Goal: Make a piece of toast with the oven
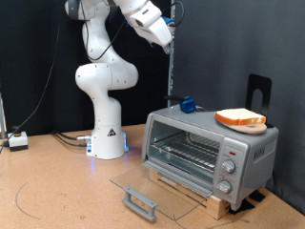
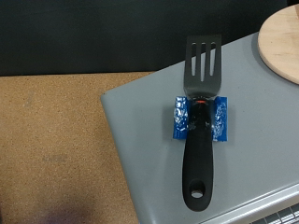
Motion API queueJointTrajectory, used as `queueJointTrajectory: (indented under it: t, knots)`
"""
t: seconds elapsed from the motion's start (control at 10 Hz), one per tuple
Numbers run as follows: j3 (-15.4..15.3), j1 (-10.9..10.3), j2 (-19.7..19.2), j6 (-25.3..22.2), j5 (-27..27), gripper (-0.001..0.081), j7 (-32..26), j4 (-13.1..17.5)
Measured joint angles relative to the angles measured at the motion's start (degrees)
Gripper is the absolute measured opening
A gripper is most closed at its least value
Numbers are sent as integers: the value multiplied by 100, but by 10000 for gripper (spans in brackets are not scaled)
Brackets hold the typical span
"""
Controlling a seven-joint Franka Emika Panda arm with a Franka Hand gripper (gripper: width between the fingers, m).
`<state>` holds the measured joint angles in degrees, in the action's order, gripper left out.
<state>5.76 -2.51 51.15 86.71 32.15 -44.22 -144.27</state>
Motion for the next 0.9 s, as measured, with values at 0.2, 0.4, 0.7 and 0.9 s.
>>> queueJointTrajectory:
  t: [0.2, 0.4, 0.7, 0.9]
  knots:
    - [-33, -5, 17, 139, 14, 809, -178, -47]
    - [-396, -21, 96, 740, 57, 809, -269, -363]
    - [-1075, -72, 99, 1262, 240, 809, -248, -839]
    - [-1514, -130, 98, 1710, 542, 809, -210, -1141]
